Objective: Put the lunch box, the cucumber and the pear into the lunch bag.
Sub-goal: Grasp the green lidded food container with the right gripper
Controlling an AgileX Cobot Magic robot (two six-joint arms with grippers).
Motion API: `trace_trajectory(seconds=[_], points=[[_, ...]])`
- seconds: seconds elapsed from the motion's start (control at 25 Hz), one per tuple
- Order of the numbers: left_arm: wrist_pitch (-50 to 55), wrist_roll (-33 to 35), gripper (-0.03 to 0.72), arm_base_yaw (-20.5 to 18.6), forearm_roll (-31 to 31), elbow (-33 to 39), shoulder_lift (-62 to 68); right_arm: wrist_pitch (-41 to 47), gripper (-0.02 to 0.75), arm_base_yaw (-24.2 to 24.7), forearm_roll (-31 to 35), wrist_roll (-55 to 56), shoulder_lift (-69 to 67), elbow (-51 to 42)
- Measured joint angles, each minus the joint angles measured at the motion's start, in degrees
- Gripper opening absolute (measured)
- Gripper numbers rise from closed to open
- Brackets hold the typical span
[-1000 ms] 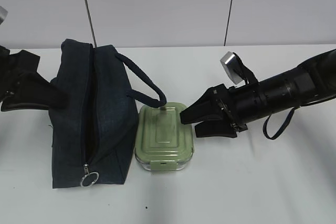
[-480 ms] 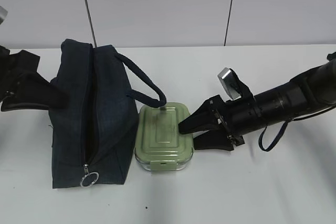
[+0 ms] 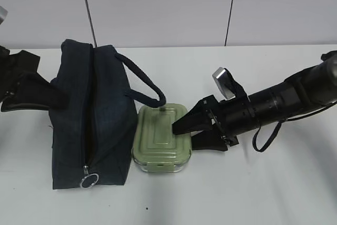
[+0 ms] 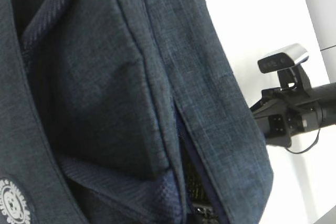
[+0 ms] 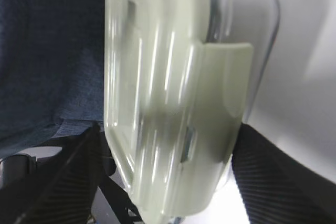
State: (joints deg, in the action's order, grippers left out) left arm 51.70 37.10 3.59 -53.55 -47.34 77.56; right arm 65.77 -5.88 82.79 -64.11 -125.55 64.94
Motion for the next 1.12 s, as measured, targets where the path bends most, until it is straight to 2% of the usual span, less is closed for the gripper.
trace_trajectory(seconds=[0.16,0.4,0.64,1.12], points=[[-0.1,0.0,-0.015,0.0,0.0,0.0,0.0,-0.5,0.595,-1.9,0.0,-0.1,0.0,0.0],[-0.1,0.0,-0.015,0.0,0.0,0.0,0.0,-1.0,0.588,-2.1,0.3,-0.1,0.0,0.0],[-0.1,0.0,-0.015,0.0,0.0,0.0,0.0,-3.0,0.445,-2.1,0.5,0.1,0.0,0.0],[-0.1,0.0,-0.015,0.0,0.0,0.0,0.0,-2.8,0.373,-2.1,2.5,0.4,0.0,0.0]])
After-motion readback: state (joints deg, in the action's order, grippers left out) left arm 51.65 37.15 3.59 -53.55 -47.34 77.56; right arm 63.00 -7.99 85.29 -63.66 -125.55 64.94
